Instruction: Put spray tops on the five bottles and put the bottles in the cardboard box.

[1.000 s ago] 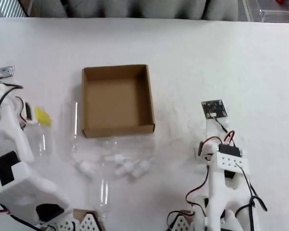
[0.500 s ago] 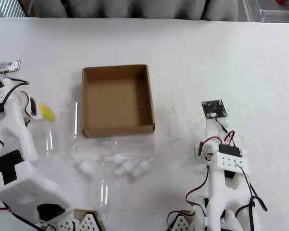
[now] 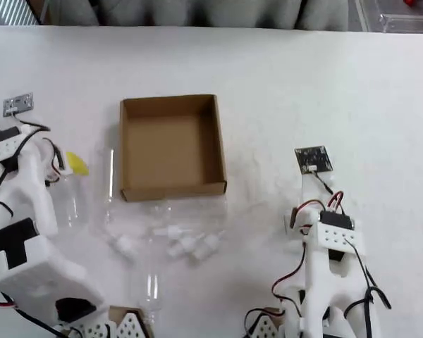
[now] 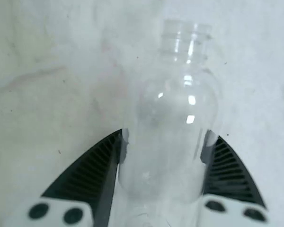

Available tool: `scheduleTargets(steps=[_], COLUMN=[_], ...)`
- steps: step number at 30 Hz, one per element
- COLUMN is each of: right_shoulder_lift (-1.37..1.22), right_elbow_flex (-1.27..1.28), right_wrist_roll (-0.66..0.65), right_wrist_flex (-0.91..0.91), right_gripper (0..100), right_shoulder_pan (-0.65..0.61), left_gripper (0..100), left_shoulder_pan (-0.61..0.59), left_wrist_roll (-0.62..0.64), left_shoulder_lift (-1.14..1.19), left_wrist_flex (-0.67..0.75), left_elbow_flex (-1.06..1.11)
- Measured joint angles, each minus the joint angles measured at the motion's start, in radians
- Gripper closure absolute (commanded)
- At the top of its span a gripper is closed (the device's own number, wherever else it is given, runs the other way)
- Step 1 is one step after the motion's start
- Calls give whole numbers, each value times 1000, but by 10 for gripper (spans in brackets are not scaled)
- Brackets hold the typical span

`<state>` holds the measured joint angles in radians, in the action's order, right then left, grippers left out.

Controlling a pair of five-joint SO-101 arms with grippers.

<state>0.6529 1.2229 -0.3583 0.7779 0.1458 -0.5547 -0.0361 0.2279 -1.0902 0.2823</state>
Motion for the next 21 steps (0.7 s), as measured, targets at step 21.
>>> scheduleTargets(steps=[21], right_shoulder_lift=[0], right_elbow_flex=[0], right_wrist_roll=[0], right_wrist_flex=[0], right_gripper=[793], right_shoulder_pan=[0], left_gripper=[823], left_shoulder_pan=[28], left_wrist_roll=[-43], left_shoulder_lift=[0], left_wrist_flex=[55], left_elbow_flex=[9])
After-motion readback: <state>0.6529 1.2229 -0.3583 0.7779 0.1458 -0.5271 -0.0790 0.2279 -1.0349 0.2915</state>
